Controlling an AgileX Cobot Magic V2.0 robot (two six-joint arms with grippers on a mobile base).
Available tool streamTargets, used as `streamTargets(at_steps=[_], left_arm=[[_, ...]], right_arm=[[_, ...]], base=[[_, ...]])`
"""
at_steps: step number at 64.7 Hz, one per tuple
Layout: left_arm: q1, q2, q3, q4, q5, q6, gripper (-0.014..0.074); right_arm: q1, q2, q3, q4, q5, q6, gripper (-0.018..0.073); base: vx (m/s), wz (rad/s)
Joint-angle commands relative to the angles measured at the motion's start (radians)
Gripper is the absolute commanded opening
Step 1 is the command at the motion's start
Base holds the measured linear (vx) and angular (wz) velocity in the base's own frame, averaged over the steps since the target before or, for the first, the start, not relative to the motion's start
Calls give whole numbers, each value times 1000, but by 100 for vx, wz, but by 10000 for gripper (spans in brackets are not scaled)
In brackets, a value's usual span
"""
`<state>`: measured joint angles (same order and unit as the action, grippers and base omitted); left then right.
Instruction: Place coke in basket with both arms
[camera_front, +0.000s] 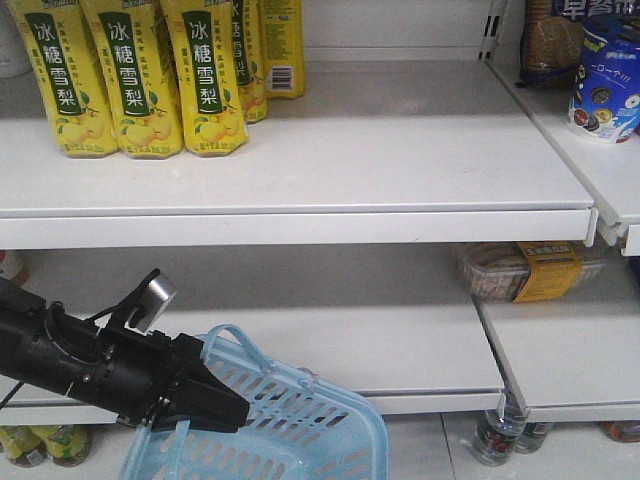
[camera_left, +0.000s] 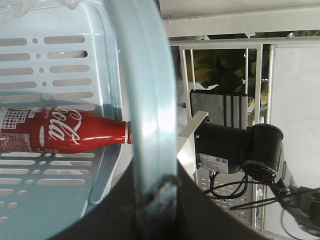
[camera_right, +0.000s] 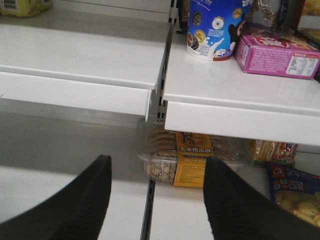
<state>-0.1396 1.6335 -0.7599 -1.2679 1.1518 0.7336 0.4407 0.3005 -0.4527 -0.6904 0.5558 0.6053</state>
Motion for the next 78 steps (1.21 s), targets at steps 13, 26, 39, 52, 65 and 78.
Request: streamTargets(at_steps=[13,26,39,52,65,78], left_arm=[[-2,-45,-25,-117,74,17,-6],[-2,-45,-25,-118,74,17,-6],[-2,-45,-25,-117,73,17,-6],[-2,-45,-25,-117,73,17,-6],[-2,-45,-25,-117,73,17,-6],[-2,-45,-25,-117,73,17,-6]], right_arm=[[-2,-285,136,20,-54,-35,396],[-2,-321,204,38,-96,-75,396],[-2,-317,237,30,-101,-67,396],[-2,-317,237,63,-105,-23,396],[-2,-317,237,48,-94,-28,309],[-2,-317,237,52,-94,-28,-17]], base=[[0,0],[0,0],[0,0],[0,0],[0,0],[0,0]])
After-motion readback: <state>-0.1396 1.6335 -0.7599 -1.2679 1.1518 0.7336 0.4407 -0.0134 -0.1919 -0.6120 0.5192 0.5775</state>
